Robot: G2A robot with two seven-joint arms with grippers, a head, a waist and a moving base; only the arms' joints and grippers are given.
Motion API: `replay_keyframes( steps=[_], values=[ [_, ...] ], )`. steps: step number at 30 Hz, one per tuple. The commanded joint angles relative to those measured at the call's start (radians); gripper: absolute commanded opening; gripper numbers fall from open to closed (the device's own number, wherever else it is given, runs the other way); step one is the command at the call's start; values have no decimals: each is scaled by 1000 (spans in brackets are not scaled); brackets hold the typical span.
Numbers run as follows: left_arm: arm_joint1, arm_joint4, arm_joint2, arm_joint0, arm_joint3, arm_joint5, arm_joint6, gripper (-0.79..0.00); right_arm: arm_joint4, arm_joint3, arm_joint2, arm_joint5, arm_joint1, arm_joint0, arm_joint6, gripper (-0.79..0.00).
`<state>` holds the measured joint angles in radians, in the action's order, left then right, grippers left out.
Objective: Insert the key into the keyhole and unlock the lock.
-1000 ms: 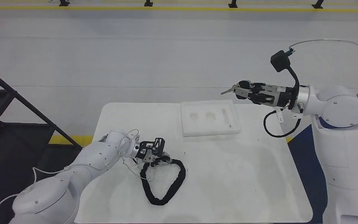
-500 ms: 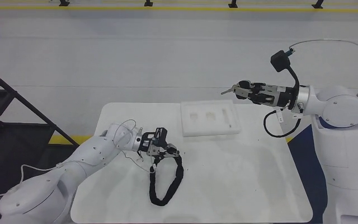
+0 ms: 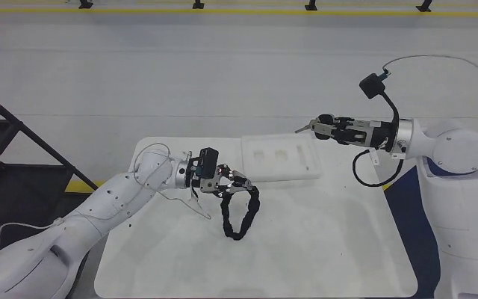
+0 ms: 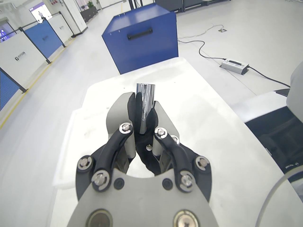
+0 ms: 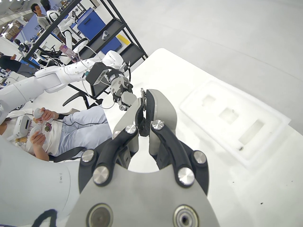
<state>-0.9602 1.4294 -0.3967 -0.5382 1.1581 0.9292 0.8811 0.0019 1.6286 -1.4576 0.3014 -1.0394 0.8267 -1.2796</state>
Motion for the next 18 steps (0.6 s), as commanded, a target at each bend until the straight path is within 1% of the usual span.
replay_keyframes(
  steps=[1,3,8,10,13,18],
  values=[
    [-7,-30,-9,-7,19,1,-13,-785,3,23,-8,-35,5,8,-15,-785],
    [-14,-50,-14,-10,30,1,-25,-785,1,39,-15,-59,10,14,-26,-785],
    [-45,-105,-27,-11,53,-16,-42,-785,-20,73,-36,-119,23,33,-45,-785],
    [-57,-120,-32,-15,52,-37,-39,-785,-30,79,-42,-140,28,40,-49,-785],
    [-74,-140,-32,-19,45,-36,-35,-785,-53,85,-46,-171,35,48,-55,-785],
    [-74,-140,-32,-19,45,-36,-35,-785,-55,85,-42,-190,40,54,-56,-785]
  ],
)
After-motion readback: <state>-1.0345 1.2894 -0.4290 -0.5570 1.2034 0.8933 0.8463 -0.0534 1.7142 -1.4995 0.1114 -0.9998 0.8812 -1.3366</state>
